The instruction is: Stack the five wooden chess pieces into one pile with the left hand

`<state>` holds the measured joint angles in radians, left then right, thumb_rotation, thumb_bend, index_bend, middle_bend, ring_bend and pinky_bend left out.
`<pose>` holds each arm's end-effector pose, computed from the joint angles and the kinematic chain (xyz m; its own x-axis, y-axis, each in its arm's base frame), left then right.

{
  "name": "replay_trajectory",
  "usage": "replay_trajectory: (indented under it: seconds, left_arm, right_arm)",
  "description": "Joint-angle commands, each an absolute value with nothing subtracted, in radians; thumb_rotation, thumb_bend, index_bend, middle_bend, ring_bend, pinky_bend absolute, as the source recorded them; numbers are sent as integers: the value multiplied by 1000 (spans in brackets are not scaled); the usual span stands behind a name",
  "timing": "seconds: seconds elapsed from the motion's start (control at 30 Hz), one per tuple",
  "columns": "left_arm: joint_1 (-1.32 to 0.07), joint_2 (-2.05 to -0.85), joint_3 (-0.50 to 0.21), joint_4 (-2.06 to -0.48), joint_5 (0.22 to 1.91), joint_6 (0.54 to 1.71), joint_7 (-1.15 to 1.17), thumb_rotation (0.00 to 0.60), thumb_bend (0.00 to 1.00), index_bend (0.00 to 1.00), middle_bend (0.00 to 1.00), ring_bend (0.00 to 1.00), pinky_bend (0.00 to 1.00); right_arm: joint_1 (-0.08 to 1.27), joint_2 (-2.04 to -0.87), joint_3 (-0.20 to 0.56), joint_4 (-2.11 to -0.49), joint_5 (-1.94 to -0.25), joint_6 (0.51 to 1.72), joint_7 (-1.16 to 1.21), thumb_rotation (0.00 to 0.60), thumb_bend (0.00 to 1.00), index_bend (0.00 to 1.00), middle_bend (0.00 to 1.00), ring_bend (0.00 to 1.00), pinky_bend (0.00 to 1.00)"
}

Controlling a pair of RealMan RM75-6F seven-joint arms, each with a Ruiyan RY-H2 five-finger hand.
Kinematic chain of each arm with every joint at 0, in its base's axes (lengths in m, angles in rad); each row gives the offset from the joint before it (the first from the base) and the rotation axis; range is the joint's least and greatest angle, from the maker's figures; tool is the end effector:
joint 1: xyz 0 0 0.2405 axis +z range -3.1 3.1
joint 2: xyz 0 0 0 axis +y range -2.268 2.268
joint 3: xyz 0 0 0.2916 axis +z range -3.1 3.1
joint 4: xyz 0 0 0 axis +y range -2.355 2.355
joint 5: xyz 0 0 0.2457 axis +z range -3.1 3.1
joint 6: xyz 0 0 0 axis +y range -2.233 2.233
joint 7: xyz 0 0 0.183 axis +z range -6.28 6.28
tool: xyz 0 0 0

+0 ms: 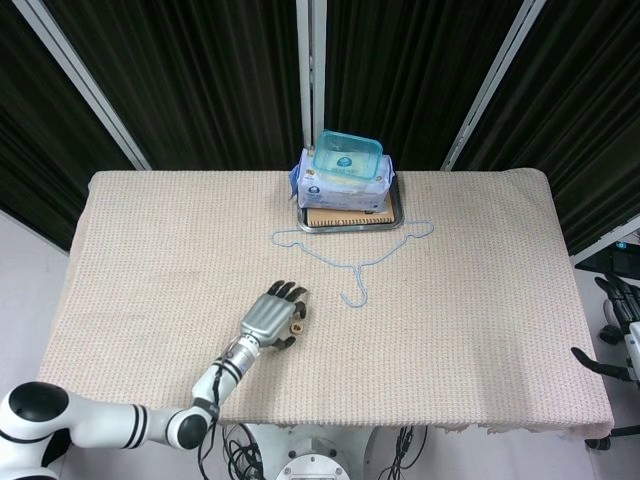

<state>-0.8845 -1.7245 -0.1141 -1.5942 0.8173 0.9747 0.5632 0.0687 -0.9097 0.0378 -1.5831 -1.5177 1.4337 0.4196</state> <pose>-0.0940 0.3509 -0.1507 0.4398 0.4526 0.7757 0.8715 -0.4237 -0.2469 -0.3830 -0.2179 0.2152 0.2234 -0.0537 0.9732 -0.9742 0.0215 0.2248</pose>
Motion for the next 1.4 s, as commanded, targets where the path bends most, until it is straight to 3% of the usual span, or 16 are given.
replay_trajectory:
  seconds: [0.03, 0.9, 1.4]
  left_arm:
    - [-887, -1727, -117, -1587, 816, 969, 560, 600, 265, 394, 85, 0, 0]
    - [-875, -1721, -122, -1596, 817, 983, 557, 600, 265, 504, 98, 0, 0]
    - [-854, -1568, -135, -1799, 764, 1083, 631, 600, 267, 494, 98, 0, 0]
  right_arm:
    - [68, -909, 38, -1582, -1518, 1435, 422, 600, 121, 0, 0, 0, 0]
    - [73, -912, 39, -1583, -1513, 1420, 410, 600, 120, 0, 0, 0, 0]
    - [81, -918, 34, -1593, -1519, 1405, 378, 600, 120, 0, 0, 0, 0]
